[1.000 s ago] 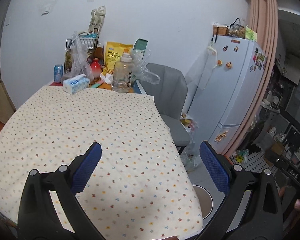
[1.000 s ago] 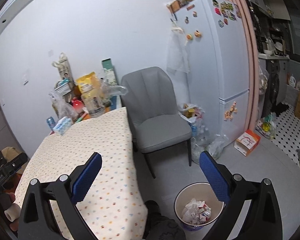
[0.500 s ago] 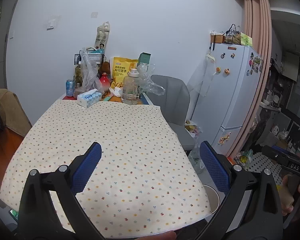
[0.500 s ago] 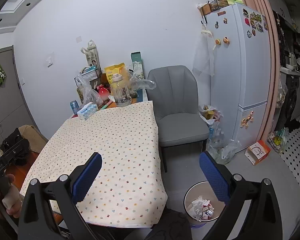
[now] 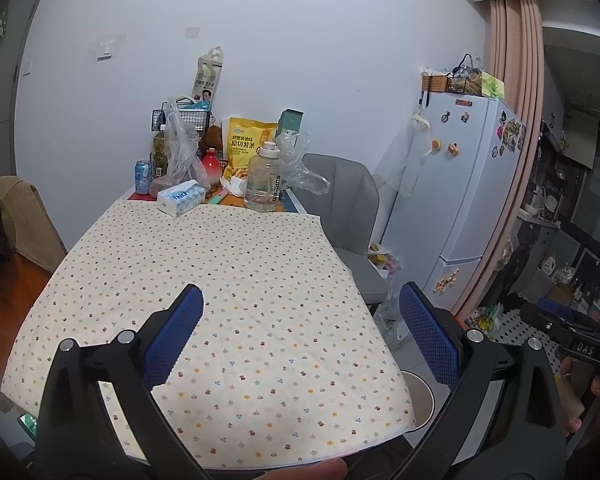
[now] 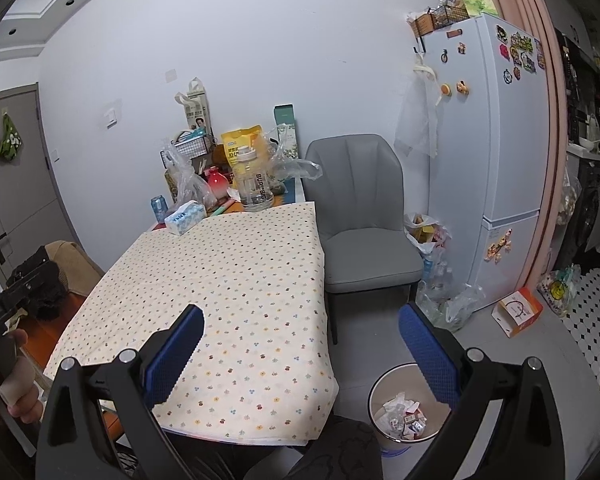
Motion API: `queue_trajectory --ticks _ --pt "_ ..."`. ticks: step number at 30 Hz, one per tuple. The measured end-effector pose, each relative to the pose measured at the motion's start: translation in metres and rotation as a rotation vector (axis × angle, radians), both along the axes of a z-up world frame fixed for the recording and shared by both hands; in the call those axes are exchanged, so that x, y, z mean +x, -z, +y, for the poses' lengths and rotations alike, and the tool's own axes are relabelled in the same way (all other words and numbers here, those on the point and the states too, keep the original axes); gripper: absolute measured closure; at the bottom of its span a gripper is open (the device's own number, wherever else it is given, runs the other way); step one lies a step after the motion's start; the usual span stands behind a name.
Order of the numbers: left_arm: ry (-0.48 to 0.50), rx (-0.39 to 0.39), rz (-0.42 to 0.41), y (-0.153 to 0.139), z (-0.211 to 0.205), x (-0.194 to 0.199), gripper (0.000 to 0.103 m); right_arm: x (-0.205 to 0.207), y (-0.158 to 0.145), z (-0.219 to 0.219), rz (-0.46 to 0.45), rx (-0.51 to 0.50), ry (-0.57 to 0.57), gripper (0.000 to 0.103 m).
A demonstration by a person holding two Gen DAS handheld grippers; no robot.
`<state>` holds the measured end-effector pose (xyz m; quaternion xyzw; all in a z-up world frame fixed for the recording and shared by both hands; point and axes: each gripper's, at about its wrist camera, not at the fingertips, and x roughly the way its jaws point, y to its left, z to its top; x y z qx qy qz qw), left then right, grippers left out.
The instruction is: Collect trash
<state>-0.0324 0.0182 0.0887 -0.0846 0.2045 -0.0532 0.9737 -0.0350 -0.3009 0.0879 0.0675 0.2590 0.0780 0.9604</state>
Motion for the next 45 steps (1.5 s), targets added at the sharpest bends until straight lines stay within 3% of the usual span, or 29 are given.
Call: queue_trajectory --ticks 45 --pt "-0.015 -0.005 0.047 0.015 -0.009 0.007 0.006 0.005 0.025 -0.007 0.042 0.016 -0.016 0.008"
